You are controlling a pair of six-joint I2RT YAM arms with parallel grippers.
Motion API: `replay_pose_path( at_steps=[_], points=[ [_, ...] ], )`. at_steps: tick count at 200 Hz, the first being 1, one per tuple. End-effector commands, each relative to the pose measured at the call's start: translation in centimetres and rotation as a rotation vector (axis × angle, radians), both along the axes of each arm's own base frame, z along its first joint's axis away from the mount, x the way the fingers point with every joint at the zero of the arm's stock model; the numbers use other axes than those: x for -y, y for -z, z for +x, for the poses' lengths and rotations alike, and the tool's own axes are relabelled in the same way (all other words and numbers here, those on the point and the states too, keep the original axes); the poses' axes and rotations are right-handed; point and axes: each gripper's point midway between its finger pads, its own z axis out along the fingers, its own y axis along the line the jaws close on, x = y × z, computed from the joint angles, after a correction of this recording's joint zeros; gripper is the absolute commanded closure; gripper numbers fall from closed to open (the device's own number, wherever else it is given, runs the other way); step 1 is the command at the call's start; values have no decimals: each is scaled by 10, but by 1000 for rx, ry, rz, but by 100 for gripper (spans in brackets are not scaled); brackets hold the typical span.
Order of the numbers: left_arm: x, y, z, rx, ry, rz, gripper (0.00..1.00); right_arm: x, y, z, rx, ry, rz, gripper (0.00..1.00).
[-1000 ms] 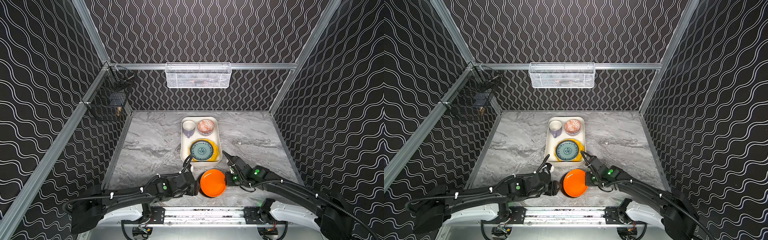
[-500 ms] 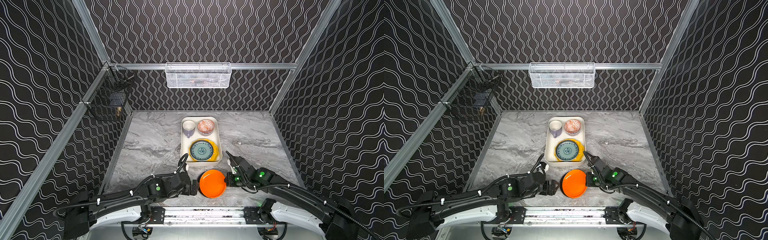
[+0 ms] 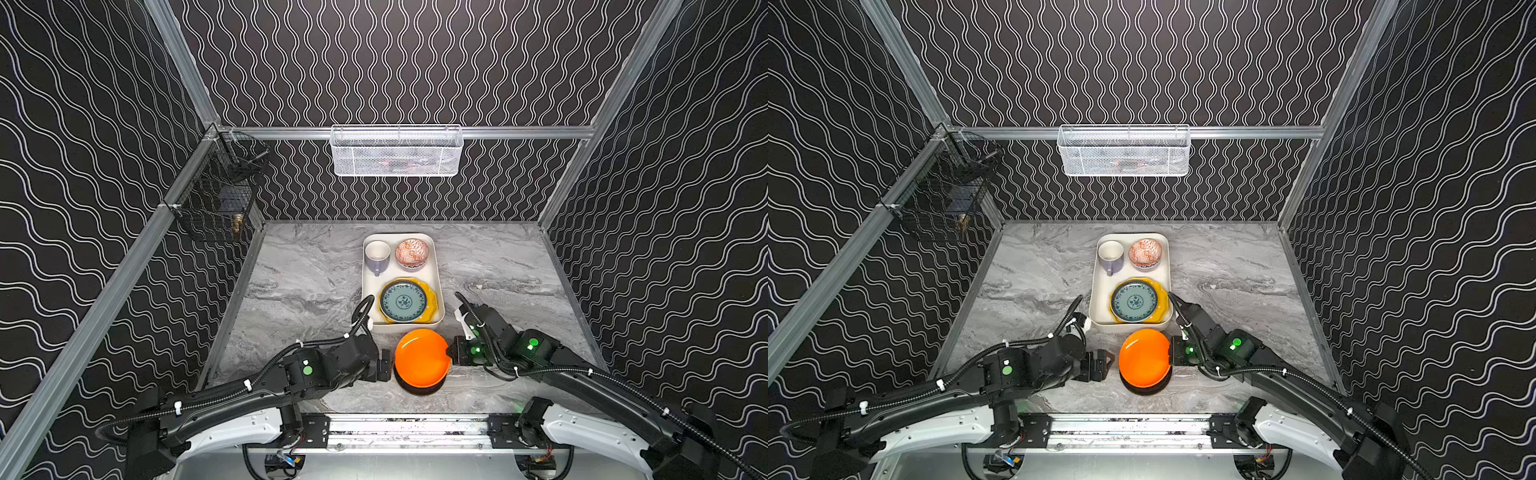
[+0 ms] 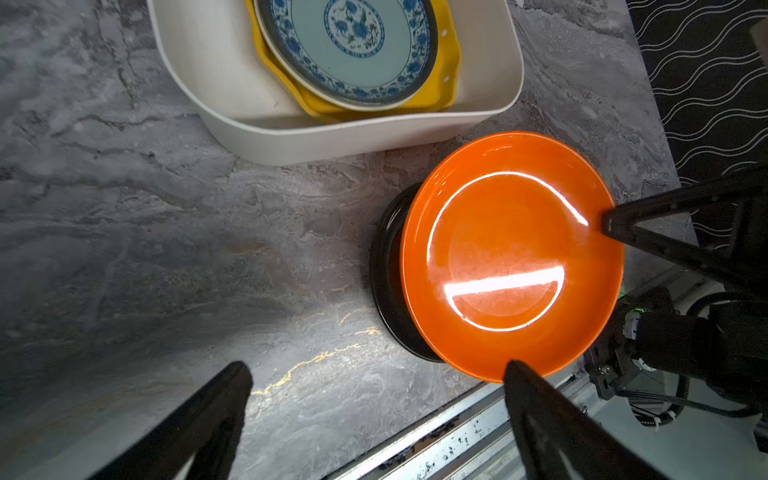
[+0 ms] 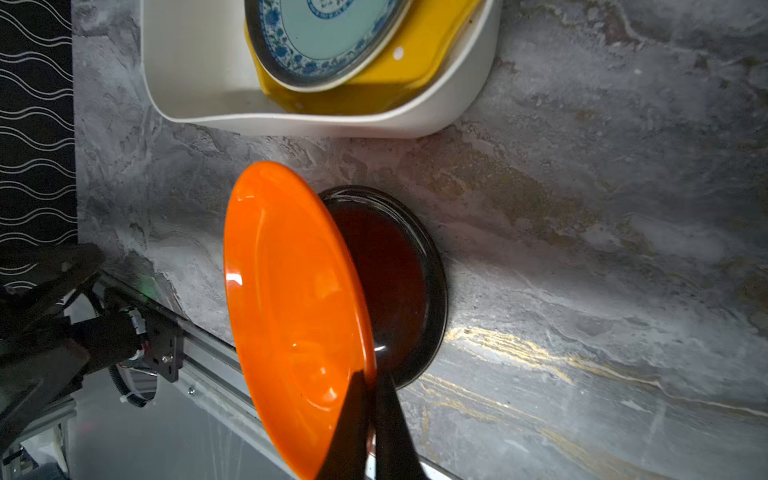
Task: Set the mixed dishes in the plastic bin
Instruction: 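Grip the orange plate rim with both grippers and tilt it up, then lift the orange plate off the black plate with the right gripper while left releases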
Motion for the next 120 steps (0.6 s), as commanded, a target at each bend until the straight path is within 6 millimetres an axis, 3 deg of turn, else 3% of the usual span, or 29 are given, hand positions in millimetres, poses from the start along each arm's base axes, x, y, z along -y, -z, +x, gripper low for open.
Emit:
replay_pose_path(
  at_steps=[1,41,70,78,120],
  points=[
    [-12,-12,7,34,-13,54,1,-1,-14,9,40,7,-5,100],
    [-24,-28,21,54,-26,75,1,-12,-37,29,83,4,-26,100],
    [-36,-32,31,50,-40,56,1,-20,-41,48,82,5,-50,100],
    [-39,-33,33,49,-41,52,1,-25,-52,58,100,8,-35,100],
    [-56,-32,46,40,-47,74,1,-28,-55,108,91,34,-37,100]
  ],
)
